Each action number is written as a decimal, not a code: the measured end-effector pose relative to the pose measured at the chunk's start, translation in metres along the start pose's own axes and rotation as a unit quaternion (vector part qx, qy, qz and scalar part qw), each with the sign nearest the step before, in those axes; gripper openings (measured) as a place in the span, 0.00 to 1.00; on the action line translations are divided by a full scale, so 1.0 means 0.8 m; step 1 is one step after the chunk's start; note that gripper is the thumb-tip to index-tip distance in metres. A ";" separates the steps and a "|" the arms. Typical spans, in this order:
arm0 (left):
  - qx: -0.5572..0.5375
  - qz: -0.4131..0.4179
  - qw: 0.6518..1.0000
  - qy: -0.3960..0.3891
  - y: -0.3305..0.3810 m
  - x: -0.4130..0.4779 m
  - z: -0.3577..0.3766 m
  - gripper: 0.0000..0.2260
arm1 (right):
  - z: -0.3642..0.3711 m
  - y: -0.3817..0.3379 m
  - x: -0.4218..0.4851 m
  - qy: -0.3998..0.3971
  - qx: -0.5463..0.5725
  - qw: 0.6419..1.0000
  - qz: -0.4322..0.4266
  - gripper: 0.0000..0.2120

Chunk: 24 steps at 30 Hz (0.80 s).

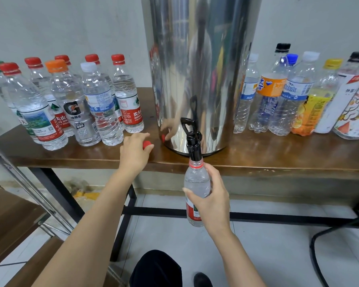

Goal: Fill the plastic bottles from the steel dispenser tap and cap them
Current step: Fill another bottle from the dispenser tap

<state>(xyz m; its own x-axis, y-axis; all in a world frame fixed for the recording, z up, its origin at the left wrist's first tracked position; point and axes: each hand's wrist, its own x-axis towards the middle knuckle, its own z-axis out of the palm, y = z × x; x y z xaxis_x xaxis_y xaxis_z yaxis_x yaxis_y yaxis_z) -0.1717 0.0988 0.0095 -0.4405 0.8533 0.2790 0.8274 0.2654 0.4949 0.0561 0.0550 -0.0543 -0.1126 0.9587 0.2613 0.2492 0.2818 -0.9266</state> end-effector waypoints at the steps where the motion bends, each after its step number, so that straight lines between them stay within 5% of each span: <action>1: 0.021 -0.001 1.000 -0.017 0.002 0.002 0.001 0.19 | -0.001 0.000 0.000 -0.003 -0.002 1.000 0.002 0.34; 11: -0.008 -0.007 1.000 -0.012 -0.001 -0.002 0.005 0.15 | -0.006 0.005 -0.013 -0.020 -0.031 0.999 0.011 0.33; 24: -0.309 -0.032 0.949 0.050 0.036 -0.081 -0.092 0.10 | 0.013 -0.037 -0.032 -0.072 -0.033 0.996 -0.030 0.33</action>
<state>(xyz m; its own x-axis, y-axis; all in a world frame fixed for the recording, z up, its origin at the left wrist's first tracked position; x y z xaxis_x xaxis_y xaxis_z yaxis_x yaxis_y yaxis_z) -0.1445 0.0180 0.0660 -0.5388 0.7897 0.2934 0.4494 -0.0252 0.8930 0.0420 0.0217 -0.0366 -0.2653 0.9260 0.2687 0.3007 0.3442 -0.8894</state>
